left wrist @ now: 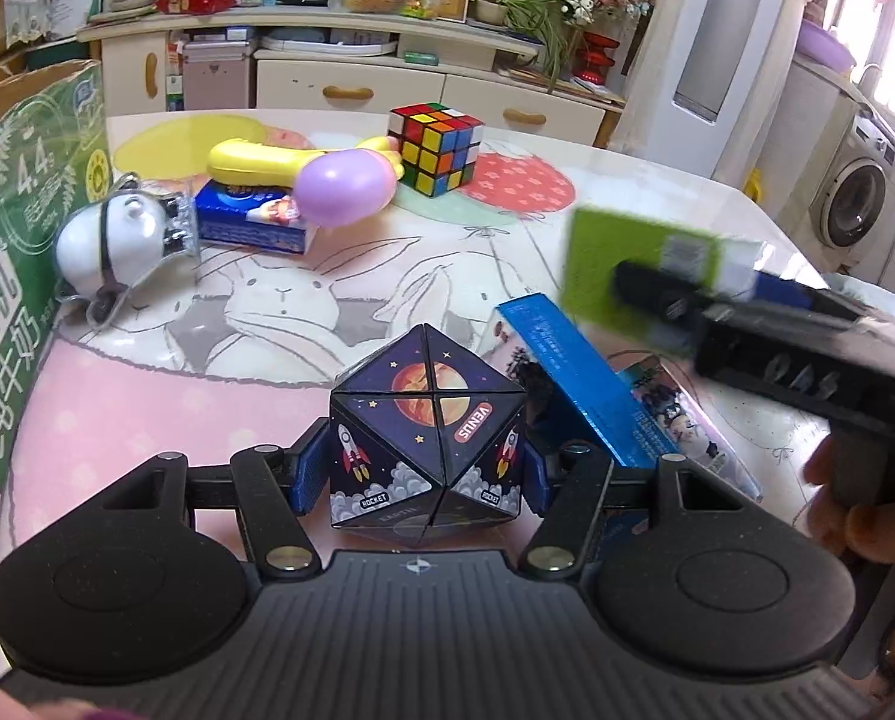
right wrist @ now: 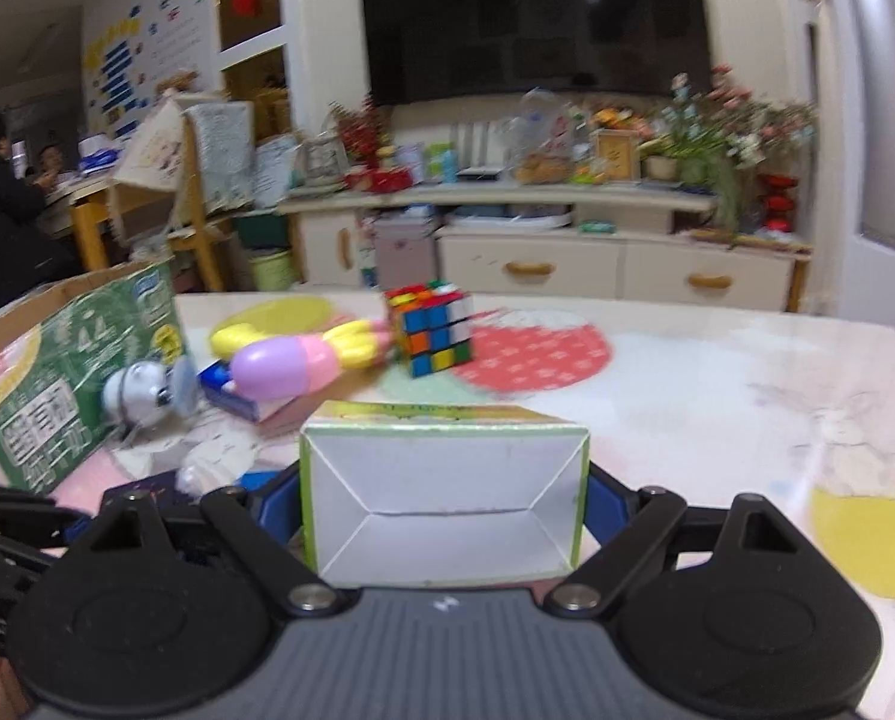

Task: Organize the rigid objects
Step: 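Lift the dark blue rocket cube with the left gripper while the right gripper lifts the white-green box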

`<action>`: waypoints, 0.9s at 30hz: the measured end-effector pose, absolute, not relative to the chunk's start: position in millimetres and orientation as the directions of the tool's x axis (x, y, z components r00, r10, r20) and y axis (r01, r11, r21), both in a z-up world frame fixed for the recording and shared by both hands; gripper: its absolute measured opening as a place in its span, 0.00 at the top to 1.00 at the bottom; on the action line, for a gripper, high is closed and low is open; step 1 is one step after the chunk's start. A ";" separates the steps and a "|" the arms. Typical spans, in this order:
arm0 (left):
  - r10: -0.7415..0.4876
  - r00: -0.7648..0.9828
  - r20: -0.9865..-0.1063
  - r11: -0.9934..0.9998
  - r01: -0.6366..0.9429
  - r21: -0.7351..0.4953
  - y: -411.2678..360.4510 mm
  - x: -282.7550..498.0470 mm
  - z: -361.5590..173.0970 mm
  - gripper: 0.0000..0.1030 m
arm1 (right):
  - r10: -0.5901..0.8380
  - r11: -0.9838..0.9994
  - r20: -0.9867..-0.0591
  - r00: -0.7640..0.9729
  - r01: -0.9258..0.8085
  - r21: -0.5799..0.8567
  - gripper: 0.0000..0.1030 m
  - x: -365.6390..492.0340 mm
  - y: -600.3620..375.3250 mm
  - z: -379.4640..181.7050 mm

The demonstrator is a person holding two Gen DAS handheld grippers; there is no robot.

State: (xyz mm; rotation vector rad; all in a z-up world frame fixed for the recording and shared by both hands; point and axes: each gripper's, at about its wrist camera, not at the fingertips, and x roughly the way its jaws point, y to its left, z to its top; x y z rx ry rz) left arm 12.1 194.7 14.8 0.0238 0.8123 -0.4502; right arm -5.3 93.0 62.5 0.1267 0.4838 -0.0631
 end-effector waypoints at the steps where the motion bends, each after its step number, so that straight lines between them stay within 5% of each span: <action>1: -0.374 0.600 -0.707 0.909 0.390 -0.150 197.2 11.1 15.3 0.27 | -0.048 0.988 -0.458 0.888 0.110 0.110 0.14 -7.8 91.2 65.2; 27: -0.404 0.707 -0.581 0.908 0.386 -0.163 255.0 -0.9 96.4 0.27 | -0.178 0.980 -0.419 0.890 0.198 0.004 0.14 -33.9 158.2 102.0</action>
